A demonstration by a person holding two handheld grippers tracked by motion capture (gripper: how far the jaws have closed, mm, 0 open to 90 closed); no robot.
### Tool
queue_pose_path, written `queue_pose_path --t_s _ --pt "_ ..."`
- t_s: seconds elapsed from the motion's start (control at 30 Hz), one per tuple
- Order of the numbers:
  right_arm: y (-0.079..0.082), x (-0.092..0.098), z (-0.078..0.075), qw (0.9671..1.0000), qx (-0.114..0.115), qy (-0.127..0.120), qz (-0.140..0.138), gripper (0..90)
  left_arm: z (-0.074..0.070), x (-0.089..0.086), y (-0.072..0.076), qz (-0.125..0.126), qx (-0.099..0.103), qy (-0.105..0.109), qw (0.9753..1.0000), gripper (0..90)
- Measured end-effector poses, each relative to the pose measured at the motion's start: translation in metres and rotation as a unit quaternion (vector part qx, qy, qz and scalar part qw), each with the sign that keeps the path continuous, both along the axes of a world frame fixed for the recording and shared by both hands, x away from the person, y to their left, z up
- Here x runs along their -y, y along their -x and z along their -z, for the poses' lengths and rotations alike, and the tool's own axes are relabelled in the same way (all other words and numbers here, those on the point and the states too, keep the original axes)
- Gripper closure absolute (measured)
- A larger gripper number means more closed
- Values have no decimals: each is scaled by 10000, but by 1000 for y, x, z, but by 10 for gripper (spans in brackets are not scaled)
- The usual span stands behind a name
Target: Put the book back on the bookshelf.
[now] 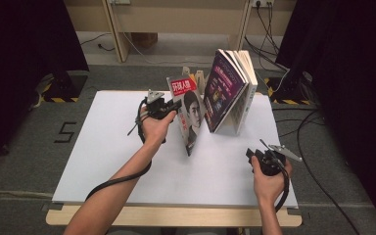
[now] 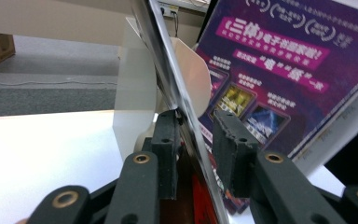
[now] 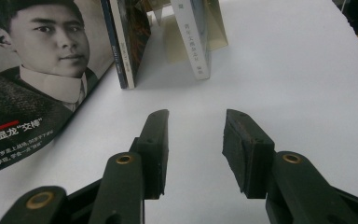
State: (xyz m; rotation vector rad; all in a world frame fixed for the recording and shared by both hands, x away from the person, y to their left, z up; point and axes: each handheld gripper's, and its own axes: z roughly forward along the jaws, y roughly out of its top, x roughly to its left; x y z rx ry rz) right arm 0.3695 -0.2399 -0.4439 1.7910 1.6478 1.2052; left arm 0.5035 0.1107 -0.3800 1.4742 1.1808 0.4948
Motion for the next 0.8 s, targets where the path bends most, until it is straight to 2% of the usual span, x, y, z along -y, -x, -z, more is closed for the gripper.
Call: queue_pose_path --t_s 0.03,0.23,0.33,0.5,0.63,0.7,0.8 --pt "-1 1 1 10000 28 58 -24 605 -1 0 -2 -23 -18 15 10000 700" --pt "-1 1 2 10000 -53 11 -29 601 -3 0 -12 -23 -306 143 9994 720" --pt "-1 2 2 10000 -54 7 -22 600 -2 0 -15 -46 -381 171 9991 743" --pt "-1 2 3 10000 -83 0 -51 600 -4 -1 -18 -45 -614 212 9979 797" --pt "-1 2 3 9999 -86 15 -77 599 -5 -1 -18 25 -772 419 9961 836" --pt "-1 2 3 9999 -114 -4 -70 600 -8 1 -15 148 -743 561 9955 855" --pt "-1 2 4 9999 -97 23 -86 600 -22 7 -5 329 -369 398 9980 861"
